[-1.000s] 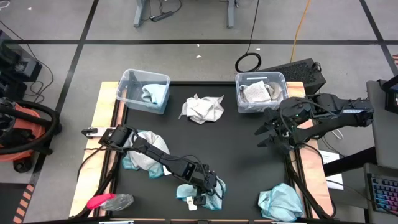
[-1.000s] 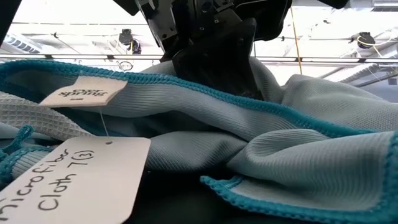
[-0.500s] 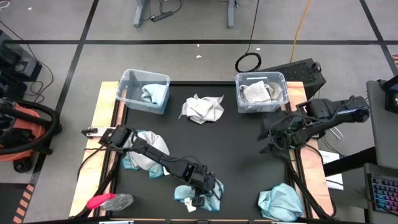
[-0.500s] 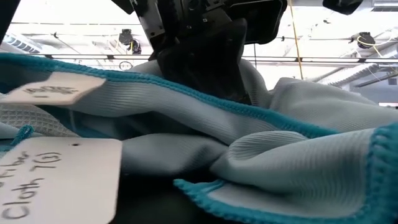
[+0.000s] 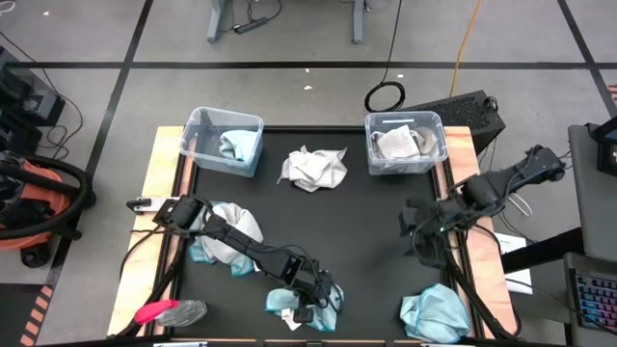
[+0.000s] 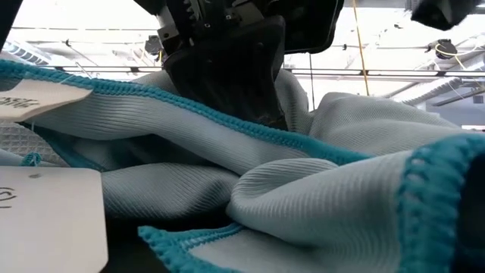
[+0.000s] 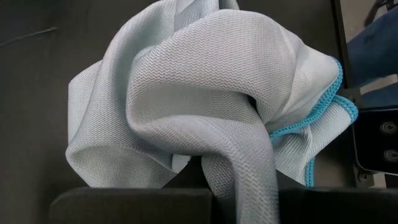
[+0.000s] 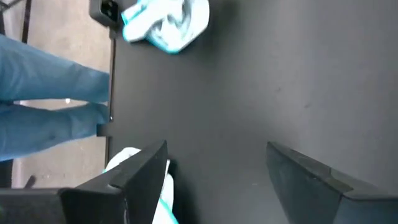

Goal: Sort microfiber towel by color & place in baskets
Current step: Put the blue microfiber towel into the left transparent bin

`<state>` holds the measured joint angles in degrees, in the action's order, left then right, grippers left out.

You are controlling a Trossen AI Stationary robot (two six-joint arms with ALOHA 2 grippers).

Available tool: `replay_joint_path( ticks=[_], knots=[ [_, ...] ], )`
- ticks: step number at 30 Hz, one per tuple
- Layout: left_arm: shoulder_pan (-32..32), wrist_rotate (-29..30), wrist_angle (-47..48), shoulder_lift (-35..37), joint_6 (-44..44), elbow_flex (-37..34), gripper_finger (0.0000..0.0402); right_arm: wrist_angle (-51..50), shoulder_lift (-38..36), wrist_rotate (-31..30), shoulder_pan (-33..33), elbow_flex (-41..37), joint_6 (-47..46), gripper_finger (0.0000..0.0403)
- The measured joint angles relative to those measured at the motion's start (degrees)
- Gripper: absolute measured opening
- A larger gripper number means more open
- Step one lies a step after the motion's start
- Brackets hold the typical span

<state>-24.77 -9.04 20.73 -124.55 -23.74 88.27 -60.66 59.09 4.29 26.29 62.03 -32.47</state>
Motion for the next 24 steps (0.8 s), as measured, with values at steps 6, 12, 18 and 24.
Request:
replay_joint_path(
  ticks=[6, 12, 18, 24],
  knots=[
    [-0.1, 0.0, 0.0, 0.0, -1.5, 0.0, 0.0018, 7.4, 0.0, -2.9, 5.3, -7.2, -6.6, 0.0265],
    [-0.9, -0.3, 0.0, 0.0, -1.5, 0.0, 0.0018, 11.5, 0.0, -12.3, 10.0, -9.7, -11.2, 0.0265],
    [-1.9, -1.3, 0.0, 0.0, -1.6, 0.0, 0.0018, 12.3, 0.0, -24.7, 13.6, -9.7, -13.3, 0.0265],
    [-2.2, -1.4, 0.0, 0.0, -3.0, 0.0, 0.0018, 12.5, 1.1, -34.3, 14.7, -9.7, -13.3, 0.0265]
  ],
)
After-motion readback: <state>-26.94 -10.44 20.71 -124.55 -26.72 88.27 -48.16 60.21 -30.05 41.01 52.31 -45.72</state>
